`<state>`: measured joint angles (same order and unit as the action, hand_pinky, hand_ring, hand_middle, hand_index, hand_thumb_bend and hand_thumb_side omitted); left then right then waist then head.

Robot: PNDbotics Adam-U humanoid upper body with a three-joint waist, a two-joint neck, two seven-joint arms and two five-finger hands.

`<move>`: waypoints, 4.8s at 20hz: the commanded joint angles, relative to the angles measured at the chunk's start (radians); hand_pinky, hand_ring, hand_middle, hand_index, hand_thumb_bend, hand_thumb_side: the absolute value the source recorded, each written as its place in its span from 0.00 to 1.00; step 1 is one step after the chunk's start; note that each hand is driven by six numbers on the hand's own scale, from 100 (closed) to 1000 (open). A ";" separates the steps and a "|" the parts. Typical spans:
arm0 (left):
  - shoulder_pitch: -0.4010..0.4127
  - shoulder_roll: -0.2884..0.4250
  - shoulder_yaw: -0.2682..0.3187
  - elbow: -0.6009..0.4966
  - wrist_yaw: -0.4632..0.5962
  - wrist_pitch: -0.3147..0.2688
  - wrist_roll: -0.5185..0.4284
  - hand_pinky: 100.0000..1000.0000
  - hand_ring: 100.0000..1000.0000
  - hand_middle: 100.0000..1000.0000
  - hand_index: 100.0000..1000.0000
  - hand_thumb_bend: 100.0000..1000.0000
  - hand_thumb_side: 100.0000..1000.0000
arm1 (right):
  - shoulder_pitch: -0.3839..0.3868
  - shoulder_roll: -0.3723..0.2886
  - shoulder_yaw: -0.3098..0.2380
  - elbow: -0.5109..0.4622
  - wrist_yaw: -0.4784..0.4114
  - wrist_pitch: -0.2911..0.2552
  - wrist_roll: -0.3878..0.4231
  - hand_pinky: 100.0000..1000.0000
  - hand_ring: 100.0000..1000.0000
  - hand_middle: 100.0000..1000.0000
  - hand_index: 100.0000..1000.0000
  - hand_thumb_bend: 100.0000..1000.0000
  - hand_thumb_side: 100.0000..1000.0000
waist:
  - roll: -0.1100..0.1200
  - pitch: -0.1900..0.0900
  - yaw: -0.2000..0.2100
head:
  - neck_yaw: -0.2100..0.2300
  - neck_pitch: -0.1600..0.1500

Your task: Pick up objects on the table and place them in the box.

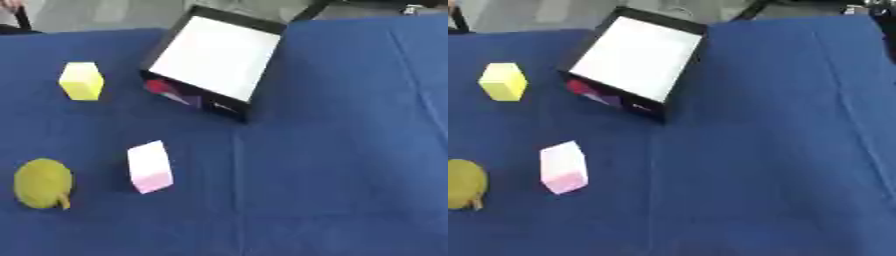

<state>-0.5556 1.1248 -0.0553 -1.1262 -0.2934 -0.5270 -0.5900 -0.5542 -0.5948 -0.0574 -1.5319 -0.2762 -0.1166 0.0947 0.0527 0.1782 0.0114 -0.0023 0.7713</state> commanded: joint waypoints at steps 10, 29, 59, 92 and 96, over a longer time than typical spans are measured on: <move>0.007 0.044 0.078 0.016 0.040 -0.006 0.005 0.92 0.83 0.83 0.92 0.36 0.00 | -0.016 -0.037 -0.010 -0.010 0.000 -0.006 0.000 1.00 1.00 1.00 0.91 0.00 0.41 | -0.001 0.004 0.011 | 0.003 -0.001; -0.059 0.020 0.063 0.061 -0.003 -0.038 -0.041 0.90 0.80 0.84 0.91 0.37 0.00 | -0.036 -0.046 -0.013 -0.011 0.005 -0.019 0.003 1.00 1.00 1.00 0.91 0.00 0.41 | -0.012 0.054 -0.002 | -0.048 -0.001; -0.373 -0.221 -0.132 0.307 -0.265 -0.298 -0.269 0.92 0.86 0.88 0.90 0.44 0.13 | -0.053 -0.016 0.003 0.004 0.016 -0.007 0.038 1.00 1.00 1.00 0.91 0.00 0.41 | -0.001 0.064 -0.032 | 0.011 -0.001; -0.471 -0.346 -0.074 0.467 -0.519 -0.294 -0.162 0.93 0.90 0.89 0.88 0.50 0.00 | -0.061 -0.002 -0.002 0.008 0.025 0.001 0.042 1.00 1.00 1.00 0.91 0.00 0.41 | 0.008 0.093 -0.063 | 0.037 -0.001; -0.468 -0.348 -0.072 0.471 -0.528 -0.287 -0.151 0.93 0.89 0.89 0.88 0.49 0.00 | -0.060 -0.003 -0.003 0.012 0.028 0.000 0.043 1.00 1.00 1.00 0.91 0.00 0.41 | 0.007 0.096 -0.065 | 0.040 -0.001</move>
<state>-1.0058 0.7550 -0.1371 -0.6521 -0.8120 -0.5920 -0.5238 -0.5983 -0.5764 -0.0490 -1.5132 -0.2544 -0.1167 0.1365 0.0527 0.2759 -0.0538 0.0342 0.7713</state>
